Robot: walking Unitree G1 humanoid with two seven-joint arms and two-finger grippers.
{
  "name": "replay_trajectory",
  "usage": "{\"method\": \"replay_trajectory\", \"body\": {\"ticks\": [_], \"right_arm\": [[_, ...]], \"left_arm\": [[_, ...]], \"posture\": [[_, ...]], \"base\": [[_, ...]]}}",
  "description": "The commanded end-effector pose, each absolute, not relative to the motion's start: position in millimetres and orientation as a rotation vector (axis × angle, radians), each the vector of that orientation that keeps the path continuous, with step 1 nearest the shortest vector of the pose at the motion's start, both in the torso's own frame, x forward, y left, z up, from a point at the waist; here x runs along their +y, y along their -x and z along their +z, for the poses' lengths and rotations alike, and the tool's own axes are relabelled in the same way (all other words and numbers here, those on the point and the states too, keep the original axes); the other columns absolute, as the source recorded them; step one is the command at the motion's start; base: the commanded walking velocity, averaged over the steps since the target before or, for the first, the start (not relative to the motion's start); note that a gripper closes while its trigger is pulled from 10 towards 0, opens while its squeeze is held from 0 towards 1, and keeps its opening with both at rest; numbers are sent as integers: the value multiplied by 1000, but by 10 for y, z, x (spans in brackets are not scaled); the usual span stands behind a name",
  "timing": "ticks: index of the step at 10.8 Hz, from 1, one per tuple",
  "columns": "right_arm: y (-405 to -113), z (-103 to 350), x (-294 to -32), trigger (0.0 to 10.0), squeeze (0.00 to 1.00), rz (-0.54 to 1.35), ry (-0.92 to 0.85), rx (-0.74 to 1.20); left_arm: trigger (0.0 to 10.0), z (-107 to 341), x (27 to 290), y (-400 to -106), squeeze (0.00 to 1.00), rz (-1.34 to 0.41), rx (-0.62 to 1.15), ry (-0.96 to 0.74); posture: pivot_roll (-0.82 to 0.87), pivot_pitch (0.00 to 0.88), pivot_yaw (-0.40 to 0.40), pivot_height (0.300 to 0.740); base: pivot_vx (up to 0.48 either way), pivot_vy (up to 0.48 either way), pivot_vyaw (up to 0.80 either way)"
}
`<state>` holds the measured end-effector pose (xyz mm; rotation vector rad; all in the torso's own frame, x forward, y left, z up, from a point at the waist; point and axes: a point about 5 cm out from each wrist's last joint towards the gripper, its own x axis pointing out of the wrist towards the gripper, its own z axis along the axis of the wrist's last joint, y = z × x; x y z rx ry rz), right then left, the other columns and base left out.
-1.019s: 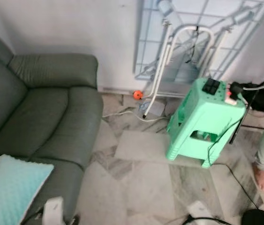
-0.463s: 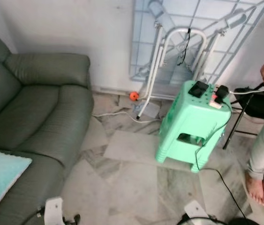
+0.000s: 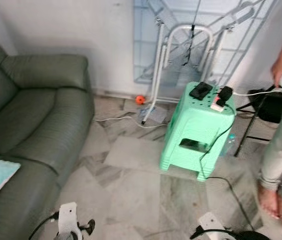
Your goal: Move the pillow to the sofa
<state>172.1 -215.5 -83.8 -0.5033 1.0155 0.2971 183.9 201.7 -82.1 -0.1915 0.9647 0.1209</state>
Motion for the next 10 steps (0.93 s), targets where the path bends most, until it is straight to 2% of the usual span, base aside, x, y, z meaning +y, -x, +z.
{"method": "replay_trajectory", "body": {"ticks": [1, 4, 6, 10], "right_arm": [[-1703, -840, -2194, 10000, 0, 284, 515, 1026], [-1670, -828, -2301, 10000, 0, 271, 511, 1035], [-1678, -830, -2281, 10000, 0, 274, 511, 1034], [-1676, -831, -2278, 10000, 0, 276, 515, 1033]], "left_arm": [[10000, -767, 2003, -1957, 0, 114, 948, 181], [10000, -626, 1988, -2221, 0, 110, 906, 183], [10000, -458, 2043, -2468, 0, 115, 872, 184], [10000, -330, 2065, -2637, 0, 144, 842, 221]], "posture": [[-179, 45, -31, 740], [-182, 48, -29, 740], [-183, 50, -32, 740], [-190, 53, -34, 740]], "base": [[0, 0, -781], [0, 0, -769], [0, 0, -769], [0, 0, -769]]}}
